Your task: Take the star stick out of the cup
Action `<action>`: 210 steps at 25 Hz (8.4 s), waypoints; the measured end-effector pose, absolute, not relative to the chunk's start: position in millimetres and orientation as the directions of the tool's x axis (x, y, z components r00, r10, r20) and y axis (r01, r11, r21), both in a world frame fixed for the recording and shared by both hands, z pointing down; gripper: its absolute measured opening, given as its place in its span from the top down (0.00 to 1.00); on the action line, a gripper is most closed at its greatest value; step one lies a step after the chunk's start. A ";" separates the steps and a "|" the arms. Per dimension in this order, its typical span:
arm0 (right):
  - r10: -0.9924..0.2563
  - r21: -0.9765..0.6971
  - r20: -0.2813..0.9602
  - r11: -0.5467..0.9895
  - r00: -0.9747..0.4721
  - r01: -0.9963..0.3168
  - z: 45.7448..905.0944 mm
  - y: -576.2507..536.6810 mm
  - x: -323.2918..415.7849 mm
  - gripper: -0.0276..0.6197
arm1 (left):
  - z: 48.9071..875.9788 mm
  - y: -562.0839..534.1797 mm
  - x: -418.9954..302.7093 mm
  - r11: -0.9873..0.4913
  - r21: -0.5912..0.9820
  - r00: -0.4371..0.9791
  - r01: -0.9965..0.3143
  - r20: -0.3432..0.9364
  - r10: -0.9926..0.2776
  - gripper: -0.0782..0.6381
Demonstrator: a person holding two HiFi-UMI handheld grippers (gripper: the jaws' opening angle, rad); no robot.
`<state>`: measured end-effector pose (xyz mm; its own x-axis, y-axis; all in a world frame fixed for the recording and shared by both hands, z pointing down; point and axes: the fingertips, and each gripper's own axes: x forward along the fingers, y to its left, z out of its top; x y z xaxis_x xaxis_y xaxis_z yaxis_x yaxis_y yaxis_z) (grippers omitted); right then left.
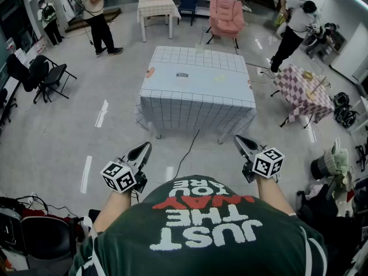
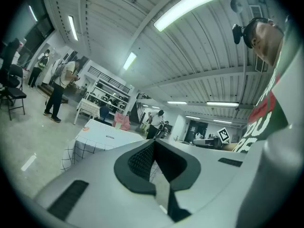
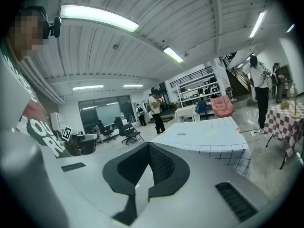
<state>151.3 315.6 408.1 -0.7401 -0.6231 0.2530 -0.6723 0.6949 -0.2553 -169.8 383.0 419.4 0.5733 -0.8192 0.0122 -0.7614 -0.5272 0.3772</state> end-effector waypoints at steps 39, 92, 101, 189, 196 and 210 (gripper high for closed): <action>-0.664 -0.295 0.258 0.638 -0.702 -0.712 415.8 284.5 335.1 0.91 | 412.7 344.3 5.9 -0.563 0.373 0.612 -0.737 0.016 -0.791 0.89; -0.745 -0.240 0.266 0.563 -0.612 -0.791 413.5 -236.8 111.6 0.91 | 412.9 -224.0 -204.9 -0.676 0.333 0.723 -0.658 0.025 -0.691 0.89; -0.624 -0.215 0.291 0.696 -0.725 -0.685 437.8 -350.9 153.3 0.91 | 426.0 -325.2 -125.2 -0.590 0.305 0.647 -0.748 0.139 -0.749 0.89; -0.695 -0.187 0.284 0.636 -0.661 -0.749 513.1 -559.0 99.1 0.91 | 393.9 -667.7 -25.6 -0.877 0.227 0.906 -0.423 0.076 -0.417 0.88; -0.727 -0.139 0.243 0.630 -0.643 -0.764 449.8 -536.2 84.7 0.91 | 318.6 -628.3 -48.2 -0.898 0.170 0.913 -0.406 0.032 -0.407 0.88; -0.774 -0.087 0.224 0.589 -0.592 -0.803 355.7 -440.6 41.8 0.91 | 224.6 -528.7 -111.1 -0.921 0.097 0.926 -0.378 0.017 -0.378 0.88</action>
